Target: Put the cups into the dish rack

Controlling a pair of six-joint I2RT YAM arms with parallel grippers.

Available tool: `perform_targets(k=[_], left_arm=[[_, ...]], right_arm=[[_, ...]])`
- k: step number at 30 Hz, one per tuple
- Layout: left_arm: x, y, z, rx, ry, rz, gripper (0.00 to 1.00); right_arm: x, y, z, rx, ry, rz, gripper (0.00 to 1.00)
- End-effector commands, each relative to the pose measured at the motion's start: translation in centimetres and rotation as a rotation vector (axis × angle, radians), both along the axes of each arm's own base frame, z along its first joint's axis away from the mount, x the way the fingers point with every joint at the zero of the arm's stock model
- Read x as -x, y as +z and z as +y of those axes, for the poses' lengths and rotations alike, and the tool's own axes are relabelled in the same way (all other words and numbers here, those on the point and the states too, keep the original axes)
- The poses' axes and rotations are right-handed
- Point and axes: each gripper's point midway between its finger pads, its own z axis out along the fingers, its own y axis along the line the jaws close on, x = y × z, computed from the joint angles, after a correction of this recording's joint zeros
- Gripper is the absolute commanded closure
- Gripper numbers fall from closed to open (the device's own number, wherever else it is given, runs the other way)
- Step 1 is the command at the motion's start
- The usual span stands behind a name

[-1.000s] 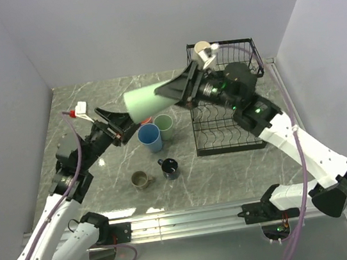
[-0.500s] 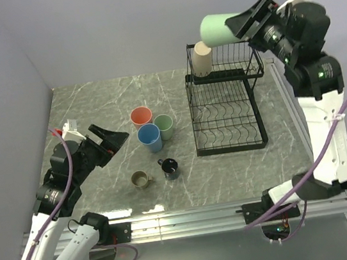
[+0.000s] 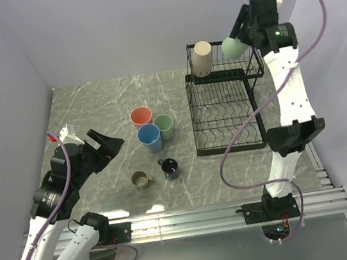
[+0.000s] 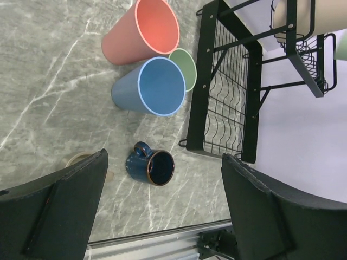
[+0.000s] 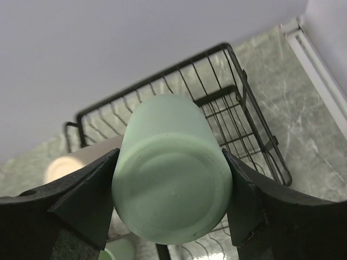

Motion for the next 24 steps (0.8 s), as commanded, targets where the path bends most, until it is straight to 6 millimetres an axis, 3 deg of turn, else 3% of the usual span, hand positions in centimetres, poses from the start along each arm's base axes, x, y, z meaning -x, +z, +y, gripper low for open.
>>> perform_targets(k=[1,3,7,15,23,24], left_arm=[[0.1,0.1,0.7,-0.029,0.019,-0.016,0.10],[0.1,-0.2,0.9,-0.044,0.021,-0.008,0.10],[0.3,-0.5,1.1,-0.063,0.022,-0.004,0.09],[0.2,-0.7,1.3,-0.092,0.016,0.001,0.09],[0.1,-0.5,0.6,-0.087,-0.025,-0.002,0.09],[0.1,-0.5,0.6,-0.088,-0.025,-0.001,0.09]], right_arm=[[-0.8,1.4,-1.0,0.036,-0.032,-0.050,1.00],[-1.6,0.9,-0.8,0.030,-0.028,-0.052,1.00],[-3.4,-1.8,-0.2,0.009,-0.015,-0.005,1.00],[-4.3,-7.6,2.0,-0.012,0.018,0.122,1.00],[-5.5,-9.5,3.5,-0.033,0.059,0.136,1.00],[-5.6,-9.6,3.8,-0.036,0.069,0.140,0.92]])
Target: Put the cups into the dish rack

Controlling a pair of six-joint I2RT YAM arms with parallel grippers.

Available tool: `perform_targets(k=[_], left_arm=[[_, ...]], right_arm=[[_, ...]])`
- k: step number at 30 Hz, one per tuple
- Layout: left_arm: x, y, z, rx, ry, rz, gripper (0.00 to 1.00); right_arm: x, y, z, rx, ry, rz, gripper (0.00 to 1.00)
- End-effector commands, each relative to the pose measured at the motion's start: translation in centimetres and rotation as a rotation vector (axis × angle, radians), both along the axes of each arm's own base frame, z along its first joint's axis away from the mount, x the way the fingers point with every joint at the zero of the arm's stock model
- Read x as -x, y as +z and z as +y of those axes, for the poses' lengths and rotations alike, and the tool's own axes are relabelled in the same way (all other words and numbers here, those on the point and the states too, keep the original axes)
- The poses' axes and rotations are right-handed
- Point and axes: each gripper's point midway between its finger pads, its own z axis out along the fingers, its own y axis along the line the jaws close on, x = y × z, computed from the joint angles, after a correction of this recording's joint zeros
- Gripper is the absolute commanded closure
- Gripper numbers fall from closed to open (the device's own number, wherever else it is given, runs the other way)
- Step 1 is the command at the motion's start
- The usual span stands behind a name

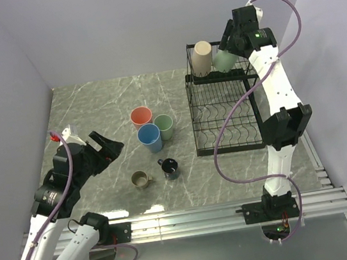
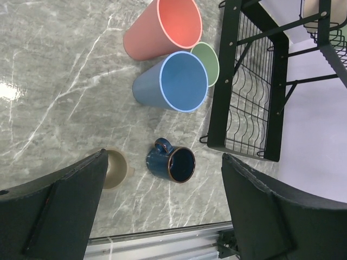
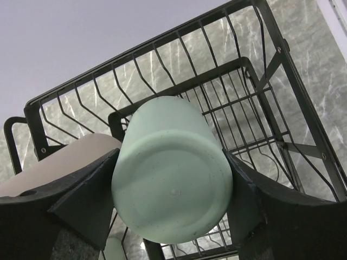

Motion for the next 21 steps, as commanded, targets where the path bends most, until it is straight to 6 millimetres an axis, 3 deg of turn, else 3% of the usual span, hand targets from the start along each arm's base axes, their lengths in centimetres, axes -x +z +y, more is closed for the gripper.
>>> perform_targets(k=[1,2,5,9,21], left_arm=[[-0.2,0.9,-0.2,-0.007,-0.024,-0.034,0.09],[-0.1,0.8,-0.1,-0.012,-0.023,-0.031,0.09],[0.0,0.9,0.1,-0.018,-0.020,-0.036,0.09],[0.1,0.9,0.0,-0.013,-0.024,-0.036,0.09],[0.6,0.9,-0.5,0.016,-0.048,-0.036,0.10]], right_arm=[[-1.5,-0.5,1.4,-0.032,0.029,-0.023,0.81],[-1.4,-0.5,1.8,-0.030,0.036,-0.020,0.59],[-1.3,-0.6,1.9,-0.003,0.033,-0.012,0.28],[-0.8,-0.1,1.7,0.007,0.023,-0.014,0.08],[1.6,6.3,1.3,-0.008,0.025,-0.140,0.01]])
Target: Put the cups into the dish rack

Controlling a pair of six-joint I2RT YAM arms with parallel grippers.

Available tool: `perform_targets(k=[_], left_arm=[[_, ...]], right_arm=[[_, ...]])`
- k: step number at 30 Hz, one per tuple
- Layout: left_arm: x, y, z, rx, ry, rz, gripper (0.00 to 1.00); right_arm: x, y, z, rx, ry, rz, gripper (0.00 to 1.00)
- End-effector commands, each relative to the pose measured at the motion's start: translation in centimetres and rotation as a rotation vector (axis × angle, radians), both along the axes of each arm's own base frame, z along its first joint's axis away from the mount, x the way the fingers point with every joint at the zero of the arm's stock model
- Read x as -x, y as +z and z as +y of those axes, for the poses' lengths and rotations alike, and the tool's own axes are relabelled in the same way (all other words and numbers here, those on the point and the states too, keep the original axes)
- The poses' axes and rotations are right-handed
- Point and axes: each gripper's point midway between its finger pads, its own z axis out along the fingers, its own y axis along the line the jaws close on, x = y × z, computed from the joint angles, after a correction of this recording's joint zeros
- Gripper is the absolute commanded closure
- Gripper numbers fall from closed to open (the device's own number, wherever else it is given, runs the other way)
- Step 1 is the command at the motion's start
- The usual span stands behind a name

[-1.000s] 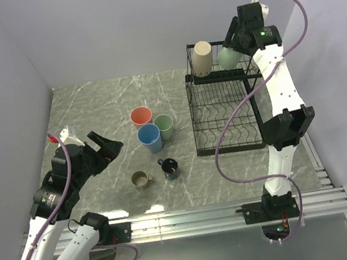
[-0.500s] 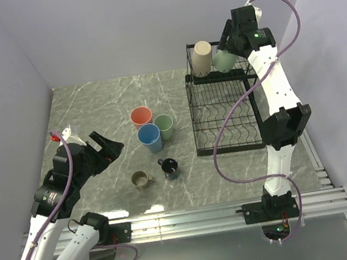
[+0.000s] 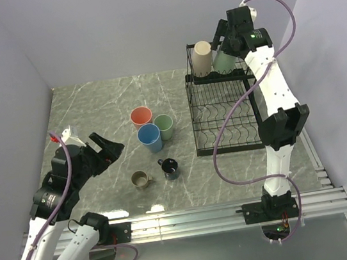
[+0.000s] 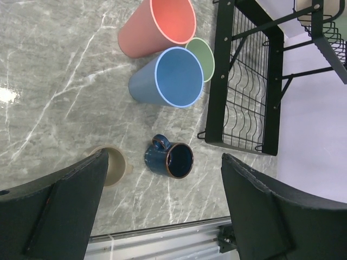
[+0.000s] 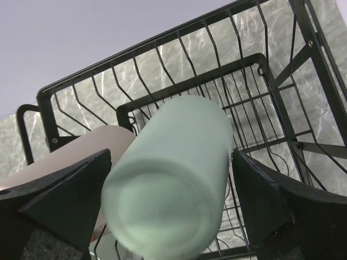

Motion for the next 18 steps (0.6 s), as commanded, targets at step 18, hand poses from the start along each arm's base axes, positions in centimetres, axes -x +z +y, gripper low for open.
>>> perform_targets(k=[18], left_arm=[[-1.9,-1.5,-1.4,-0.065,-0.083,0.049,0.12]], right_arm=[[13.9,17.5,-2.7,-0.080,-0.037,-0.381,0.00]])
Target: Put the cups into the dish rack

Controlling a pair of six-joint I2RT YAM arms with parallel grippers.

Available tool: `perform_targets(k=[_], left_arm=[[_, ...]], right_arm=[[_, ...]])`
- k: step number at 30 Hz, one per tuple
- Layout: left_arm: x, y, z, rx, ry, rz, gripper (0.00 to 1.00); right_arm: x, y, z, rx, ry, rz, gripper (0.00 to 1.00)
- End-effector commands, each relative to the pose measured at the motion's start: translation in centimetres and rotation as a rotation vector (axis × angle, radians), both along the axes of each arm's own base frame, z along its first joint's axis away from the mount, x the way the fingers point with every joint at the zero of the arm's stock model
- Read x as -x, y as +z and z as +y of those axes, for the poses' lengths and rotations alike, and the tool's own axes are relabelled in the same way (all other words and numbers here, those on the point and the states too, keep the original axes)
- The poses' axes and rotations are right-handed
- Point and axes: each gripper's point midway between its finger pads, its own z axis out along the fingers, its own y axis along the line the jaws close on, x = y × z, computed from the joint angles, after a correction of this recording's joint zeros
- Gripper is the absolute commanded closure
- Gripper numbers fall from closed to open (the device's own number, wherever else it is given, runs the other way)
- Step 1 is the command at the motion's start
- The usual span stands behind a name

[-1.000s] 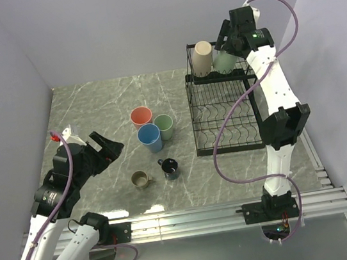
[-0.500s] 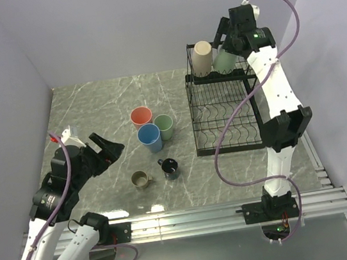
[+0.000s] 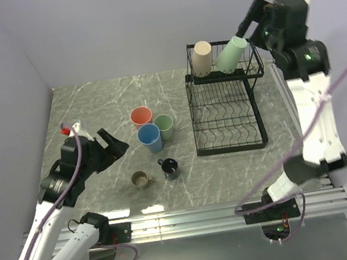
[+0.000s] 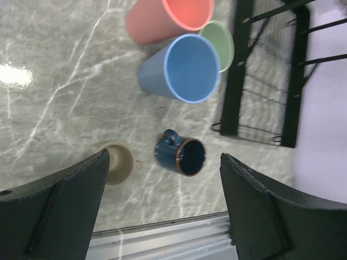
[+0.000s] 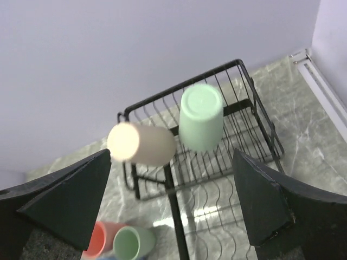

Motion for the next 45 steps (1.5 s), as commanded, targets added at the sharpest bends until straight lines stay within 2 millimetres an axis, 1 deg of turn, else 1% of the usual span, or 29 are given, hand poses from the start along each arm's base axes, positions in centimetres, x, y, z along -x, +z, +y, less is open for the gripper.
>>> perform_targets(k=[1,3,4,5,6,7,8,11,14,17,19,22,25,26,28,29,30,31,33,34,37,38,39,40,41,42,43,44,45], left_arm=[[-1.4,-0.4,-0.7,-0.035,-0.042,-0.005,0.12],[-2.1,-1.4,-0.9,-0.052,-0.050,0.015,0.12],[-2.6,-1.3,-1.1,-0.050,-0.051,0.003,0.12],[-3.0,-2.2,-1.3,-0.061,-0.053,0.027,0.12],[-3.4,-2.5,-1.4,-0.070,-0.058,0.032,0.13],[-3.9,-2.6,-1.6,-0.072,-0.059,0.030,0.13],[-4.4,-3.5,-1.8,-0.086,-0.063,0.059,0.14],[-5.6,-5.2,-2.3,-0.109,-0.071,0.104,0.17],[-6.9,-6.1,-3.0,-0.109,-0.089,0.117,0.18],[-7.8,-6.4,-3.7,-0.096,-0.095,0.118,0.18],[-8.6,-7.3,-4.2,-0.092,-0.105,0.140,0.19],[-9.5,-8.9,-4.9,-0.093,-0.120,0.175,0.23],[-9.9,-11.0,-5.5,-0.100,-0.134,0.221,0.31],[-9.9,-12.0,-5.7,-0.103,-0.139,0.244,0.38],[-10.1,-12.3,-6.1,-0.089,-0.146,0.245,0.49],[-10.0,-12.8,-6.1,-0.086,-0.145,0.258,0.61],[-10.0,-12.9,-6.2,-0.082,-0.146,0.256,0.67],[-10.0,-12.8,-6.3,-0.078,-0.145,0.254,0.79],[-10.1,-12.6,-6.3,-0.080,-0.144,0.246,0.91],[-10.1,-12.5,-6.3,-0.078,-0.146,0.244,1.00],[-9.8,-11.7,-6.0,-0.093,-0.152,0.241,1.00],[-9.8,-10.4,-5.9,-0.091,-0.152,0.214,1.00],[-9.2,-10.1,-5.6,-0.103,-0.154,0.225,1.00],[-8.9,-9.5,-5.5,-0.100,-0.155,0.220,1.00],[-8.8,-7.8,-5.5,-0.085,-0.156,0.180,1.00],[-8.2,-7.0,-5.5,-0.073,-0.161,0.181,1.00],[-7.9,-6.0,-5.5,-0.058,-0.160,0.161,1.00],[-7.6,-3.9,-5.5,-0.024,-0.155,0.114,1.00],[-7.4,-2.6,-5.6,0.001,-0.159,0.080,1.00]], right_arm=[[3.6,0.8,0.8,-0.065,0.050,-0.027,0.00],[5.8,-0.9,1.3,-0.109,0.074,-0.006,0.00],[7.7,-0.6,1.5,-0.126,0.093,-0.029,0.00],[7.9,-3.2,1.9,-0.135,0.105,0.024,0.00],[8.6,-4.2,2.1,-0.141,0.111,0.040,0.00],[10.1,-4.1,2.0,-0.149,0.120,0.023,0.00],[10.4,-6.5,2.2,-0.151,0.123,0.079,0.00],[12.6,-9.0,2.2,-0.162,0.137,0.123,0.00],[14.4,-10.3,1.8,-0.159,0.133,0.141,0.00],[15.8,-11.0,1.3,-0.146,0.128,0.152,0.00],[16.2,-11.1,0.9,-0.135,0.116,0.157,0.00],[17.1,-10.7,0.5,-0.122,0.109,0.144,0.00],[17.9,-9.8,0.1,-0.119,0.106,0.115,0.00],[18.1,-9.6,0.1,-0.116,0.106,0.112,0.00],[18.2,-9.6,0.0,-0.114,0.104,0.115,0.00],[18.2,-9.7,0.0,-0.111,0.108,0.123,0.00],[18.2,-9.7,0.0,-0.112,0.107,0.126,0.00],[18.2,-9.8,0.1,-0.111,0.108,0.130,0.00],[18.2,-9.9,0.1,-0.114,0.111,0.129,0.00],[18.2,-10.0,0.3,-0.118,0.117,0.131,0.00],[18.1,-10.0,0.6,-0.130,0.130,0.128,0.00],[18.0,-9.9,0.9,-0.140,0.140,0.122,0.00],[17.9,-9.9,1.1,-0.144,0.152,0.117,0.00],[18.0,-9.8,2.2,-0.163,0.214,0.116,0.00],[17.7,-9.9,3.0,-0.175,0.252,0.104,0.00],[17.6,-9.9,3.9,-0.191,0.300,0.097,0.00],[18.1,-9.7,6.0,-0.238,0.417,0.096,0.00],[17.7,-9.9,7.2,-0.265,0.473,0.077,0.00],[18.0,-9.9,8.7,-0.300,0.543,0.072,0.00]])
